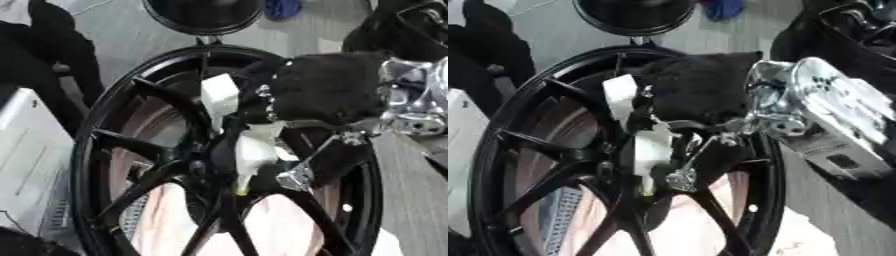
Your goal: Pull the pin out of the wheel hub.
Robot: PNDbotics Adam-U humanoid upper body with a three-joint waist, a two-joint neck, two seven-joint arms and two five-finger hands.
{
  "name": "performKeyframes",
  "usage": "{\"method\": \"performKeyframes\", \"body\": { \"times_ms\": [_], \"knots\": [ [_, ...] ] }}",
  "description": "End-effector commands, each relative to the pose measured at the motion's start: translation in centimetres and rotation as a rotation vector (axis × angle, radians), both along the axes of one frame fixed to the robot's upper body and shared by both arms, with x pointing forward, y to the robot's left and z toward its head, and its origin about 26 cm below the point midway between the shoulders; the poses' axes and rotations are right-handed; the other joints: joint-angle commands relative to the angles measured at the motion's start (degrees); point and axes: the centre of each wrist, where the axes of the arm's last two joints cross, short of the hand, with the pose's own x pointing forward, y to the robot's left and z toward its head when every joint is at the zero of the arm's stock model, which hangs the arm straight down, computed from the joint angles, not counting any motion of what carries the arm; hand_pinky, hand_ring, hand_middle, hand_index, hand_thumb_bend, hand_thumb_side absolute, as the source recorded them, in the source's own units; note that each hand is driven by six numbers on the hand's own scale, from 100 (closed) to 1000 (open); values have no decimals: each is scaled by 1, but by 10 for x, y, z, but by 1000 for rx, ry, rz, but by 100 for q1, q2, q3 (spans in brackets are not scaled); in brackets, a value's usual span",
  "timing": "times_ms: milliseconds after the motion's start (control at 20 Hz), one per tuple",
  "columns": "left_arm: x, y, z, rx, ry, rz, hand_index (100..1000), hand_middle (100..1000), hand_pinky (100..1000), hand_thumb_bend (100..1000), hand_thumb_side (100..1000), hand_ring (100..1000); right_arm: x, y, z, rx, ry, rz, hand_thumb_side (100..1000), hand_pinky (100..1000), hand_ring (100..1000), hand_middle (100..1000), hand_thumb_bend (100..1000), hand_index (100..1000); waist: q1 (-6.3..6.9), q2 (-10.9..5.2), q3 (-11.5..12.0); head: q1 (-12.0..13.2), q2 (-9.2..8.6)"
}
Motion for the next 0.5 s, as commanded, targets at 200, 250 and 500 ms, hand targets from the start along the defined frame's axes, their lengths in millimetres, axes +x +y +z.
{"method": "performKeyframes", "body": {
  "times_ms": [200,250,500],
  "knots": [
    [-3,-1,9,22,-26,-5,688,707,883,100,535,580,-1,-5,7,32,-12,-28,469,1000,854,603,179,828,58,-115,-1,22,-35],
    [-3,-1,9,21,-25,-5,688,707,883,100,535,580,-1,-5,7,37,-12,-31,469,1000,854,603,179,828,59,-116,-2,22,-38],
    [-3,-2,9,22,-24,-5,686,708,884,100,536,580,-1,-6,6,53,-11,-50,434,1000,854,616,146,859,66,-118,-11,24,-39]
  ]
}}
